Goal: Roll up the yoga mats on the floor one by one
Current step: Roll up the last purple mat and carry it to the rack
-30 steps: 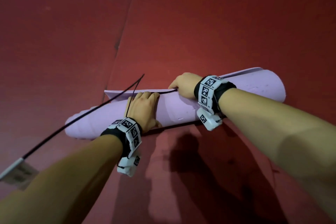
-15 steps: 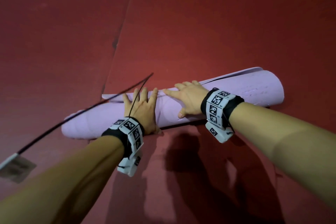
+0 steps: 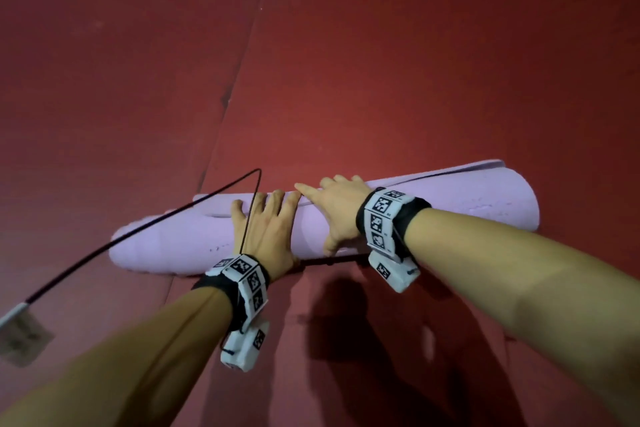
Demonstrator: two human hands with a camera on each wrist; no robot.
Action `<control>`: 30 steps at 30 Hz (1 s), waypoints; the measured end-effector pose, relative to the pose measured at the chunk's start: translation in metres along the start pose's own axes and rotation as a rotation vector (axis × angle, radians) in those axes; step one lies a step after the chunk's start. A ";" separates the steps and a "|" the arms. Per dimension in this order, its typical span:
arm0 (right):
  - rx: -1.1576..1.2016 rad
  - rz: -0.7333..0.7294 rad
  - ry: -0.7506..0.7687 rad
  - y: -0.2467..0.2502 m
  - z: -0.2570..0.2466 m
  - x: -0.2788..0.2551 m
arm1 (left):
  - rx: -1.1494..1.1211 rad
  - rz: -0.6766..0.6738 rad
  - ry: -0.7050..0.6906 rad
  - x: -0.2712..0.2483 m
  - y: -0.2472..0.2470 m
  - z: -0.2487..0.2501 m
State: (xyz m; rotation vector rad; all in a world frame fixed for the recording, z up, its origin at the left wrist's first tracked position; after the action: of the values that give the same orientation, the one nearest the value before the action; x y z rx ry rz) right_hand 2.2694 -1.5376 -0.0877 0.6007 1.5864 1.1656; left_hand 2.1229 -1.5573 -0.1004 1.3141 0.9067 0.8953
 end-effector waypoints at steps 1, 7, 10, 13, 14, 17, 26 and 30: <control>0.033 0.040 -0.005 0.007 -0.002 -0.003 | -0.002 0.014 -0.027 0.001 0.012 -0.004; 0.236 0.316 -0.126 0.140 0.002 -0.009 | -0.052 0.228 0.014 0.040 0.155 -0.059; 0.400 0.432 -0.154 0.214 0.007 -0.007 | -0.239 0.409 0.204 0.045 0.234 -0.094; 0.608 0.604 -0.164 0.239 0.006 -0.009 | -0.745 0.632 0.334 0.040 0.267 -0.124; 0.699 0.662 -0.155 0.237 0.008 -0.009 | -0.958 0.671 0.359 0.038 0.266 -0.129; 0.997 0.744 -0.049 0.221 0.005 -0.013 | -1.465 0.567 0.546 0.042 0.238 -0.122; 1.270 0.787 0.122 0.211 0.016 -0.032 | -1.727 0.543 0.195 0.057 0.254 -0.055; 1.189 0.824 0.129 0.232 0.029 -0.039 | -1.651 0.635 0.043 0.060 0.270 -0.040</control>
State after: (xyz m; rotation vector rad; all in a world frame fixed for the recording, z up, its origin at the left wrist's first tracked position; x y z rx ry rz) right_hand 2.2699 -1.4649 0.1380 2.1220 2.1424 0.6570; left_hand 2.1024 -1.4721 0.1648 0.0496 -0.3991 1.5909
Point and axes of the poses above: each hand's wrist, its own x-axis towards the middle knuckle, its own y-axis out of the back of the hand, z = x × y, the point moved 5 cm from there along x, towards the middle knuckle, and after that the axes turned 7 degrees about -x, right-handed, at the moved point
